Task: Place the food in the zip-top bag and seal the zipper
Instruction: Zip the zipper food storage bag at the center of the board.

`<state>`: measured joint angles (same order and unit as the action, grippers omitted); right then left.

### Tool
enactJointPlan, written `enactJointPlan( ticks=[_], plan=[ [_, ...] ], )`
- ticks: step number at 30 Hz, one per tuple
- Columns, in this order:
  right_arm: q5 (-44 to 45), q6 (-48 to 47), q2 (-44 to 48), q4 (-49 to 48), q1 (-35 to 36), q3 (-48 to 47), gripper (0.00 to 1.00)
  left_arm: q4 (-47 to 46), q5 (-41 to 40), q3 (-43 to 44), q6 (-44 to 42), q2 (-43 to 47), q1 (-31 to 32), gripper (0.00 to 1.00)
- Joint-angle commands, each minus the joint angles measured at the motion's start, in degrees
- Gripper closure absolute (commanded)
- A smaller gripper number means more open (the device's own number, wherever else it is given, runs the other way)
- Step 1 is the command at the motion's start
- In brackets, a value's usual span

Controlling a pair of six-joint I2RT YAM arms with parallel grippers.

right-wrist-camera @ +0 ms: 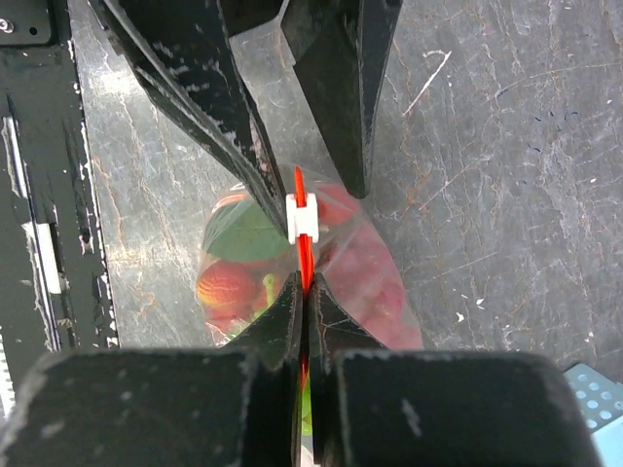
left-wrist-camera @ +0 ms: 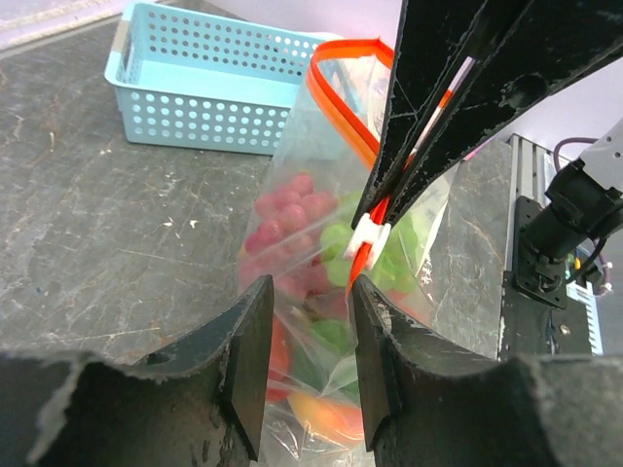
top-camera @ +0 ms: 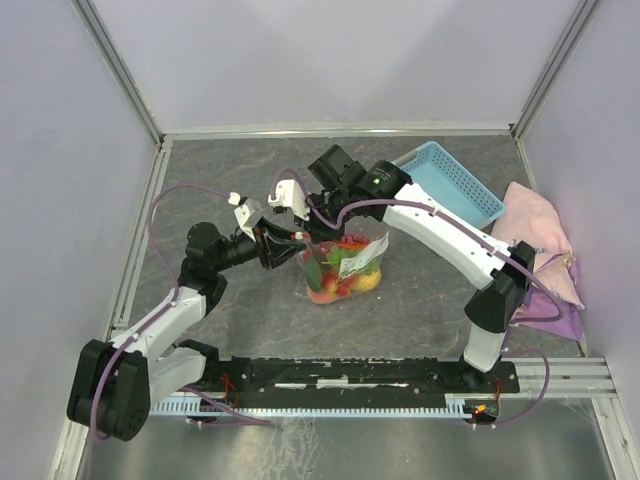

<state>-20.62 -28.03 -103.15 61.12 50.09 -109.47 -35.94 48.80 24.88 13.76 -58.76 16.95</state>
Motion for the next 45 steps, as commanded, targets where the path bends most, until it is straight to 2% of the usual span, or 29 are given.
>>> enactJointPlan(
  ticks=[1,3,6,10,12,16,17,22,27,35,41,45],
  plan=[
    [-2.39,1.29,3.03,-3.43,0.05,0.36,0.98,-3.96,2.54,1.35,-2.03,-1.99,1.08,0.55],
    [-2.7,1.31,3.04,-3.71,0.06,0.54,0.98,-4.84,3.02,1.48,-1.54,-2.75,1.31,0.57],
    [-3.3,1.36,3.02,-4.01,0.1,0.93,0.98,-5.85,3.52,1.48,-0.9,-3.11,1.37,0.68],
    [-3.69,1.66,3.08,-5.05,0.05,1.81,0.97,-6.07,4.3,1.49,-0.8,-2.86,1.48,0.89],
    [-4.21,1.69,3.32,-5.85,0.1,2.08,0.91,-6.07,4.68,1.48,-0.85,-2.73,1.5,0.97],
    [-6.86,1.69,4.3,-8.94,0.04,3.0,0.73,-6.07,4.86,1.35,-0.9,-2.51,1.46,0.97],
    [-7.58,1.52,4.4,-9.38,-0.01,3.02,0.65,-6.11,5.01,1.37,-0.97,-2.42,1.5,0.97],
    [-9.56,0.88,3.66,-9.73,0.1,1.88,0.58,-6.05,4.93,1.18,-1.08,-2.02,1.51,0.97],
    [-10.12,1.17,2.73,-10.33,0.05,1.74,0.59,-5.98,4.99,1.25,-1.03,-1.99,1.51,0.97],
    [-8.29,1.37,1.35,-11.64,0.02,1.8,0.73,-5.98,4.94,0.94,-1.02,-1.3,1.5,0.97],
    [-6.77,1.35,0.89,-12.06,0.01,2.35,0.77,-5.81,4.82,0.65,-1.02,-0.57,1.51,0.97],
    [-5.51,1.04,0.79,-11.75,-0.03,2.71,0.89,-5.8,4.4,0.46,-1.08,-0.24,1.48,0.97]
  ],
)
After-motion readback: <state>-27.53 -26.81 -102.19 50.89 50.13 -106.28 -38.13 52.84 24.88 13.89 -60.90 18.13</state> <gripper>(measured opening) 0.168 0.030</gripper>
